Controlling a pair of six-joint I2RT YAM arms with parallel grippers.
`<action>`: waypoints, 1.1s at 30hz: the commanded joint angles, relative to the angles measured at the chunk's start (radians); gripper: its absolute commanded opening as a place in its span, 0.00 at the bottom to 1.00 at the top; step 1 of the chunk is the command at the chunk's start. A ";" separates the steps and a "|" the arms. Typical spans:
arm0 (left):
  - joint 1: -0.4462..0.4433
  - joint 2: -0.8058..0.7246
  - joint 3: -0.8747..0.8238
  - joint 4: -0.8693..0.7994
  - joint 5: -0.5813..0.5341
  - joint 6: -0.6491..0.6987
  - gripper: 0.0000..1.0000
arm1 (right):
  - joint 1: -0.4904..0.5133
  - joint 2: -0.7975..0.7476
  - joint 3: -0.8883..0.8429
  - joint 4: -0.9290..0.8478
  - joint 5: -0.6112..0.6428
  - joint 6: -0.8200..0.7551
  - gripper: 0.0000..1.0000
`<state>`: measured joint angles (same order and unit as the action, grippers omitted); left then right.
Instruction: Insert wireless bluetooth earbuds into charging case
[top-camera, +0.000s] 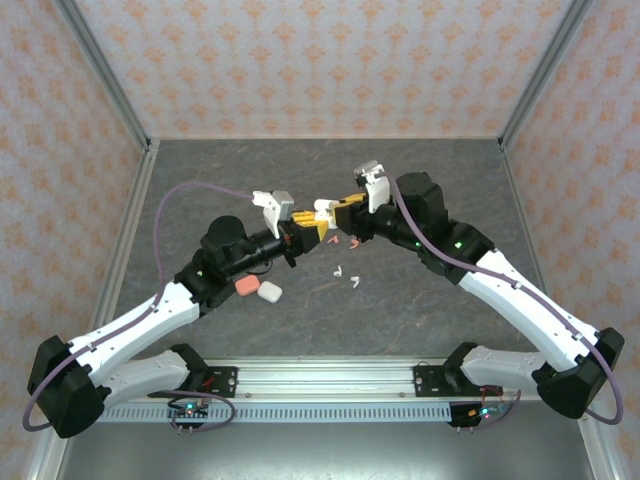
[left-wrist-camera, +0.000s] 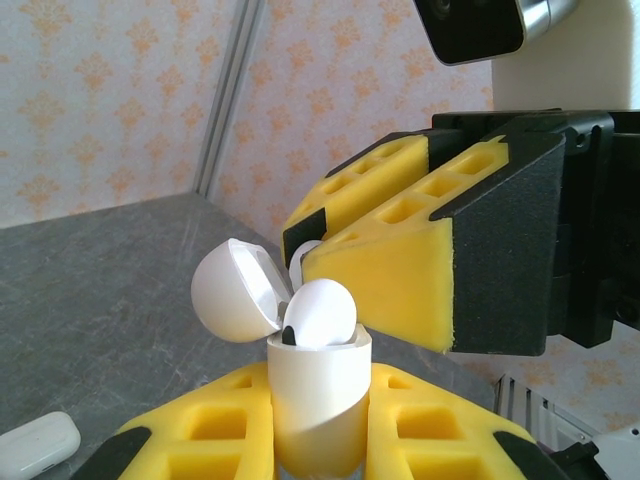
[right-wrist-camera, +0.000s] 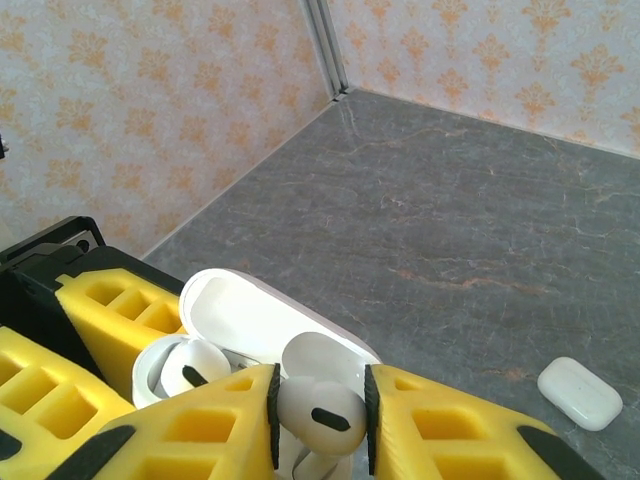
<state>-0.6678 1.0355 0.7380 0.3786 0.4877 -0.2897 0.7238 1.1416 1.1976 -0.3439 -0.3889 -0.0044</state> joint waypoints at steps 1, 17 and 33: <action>-0.003 -0.008 0.014 0.074 -0.044 -0.005 0.00 | 0.005 0.013 0.028 -0.050 -0.047 0.006 0.29; -0.003 -0.014 0.003 0.078 -0.046 -0.002 0.00 | 0.005 0.023 0.057 -0.058 -0.080 0.040 0.34; -0.003 -0.020 -0.004 0.089 -0.042 -0.005 0.00 | 0.005 0.016 0.093 -0.071 -0.039 0.049 0.48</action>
<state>-0.6678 1.0351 0.7368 0.3878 0.4652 -0.2897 0.7235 1.1606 1.2461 -0.3847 -0.4194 0.0422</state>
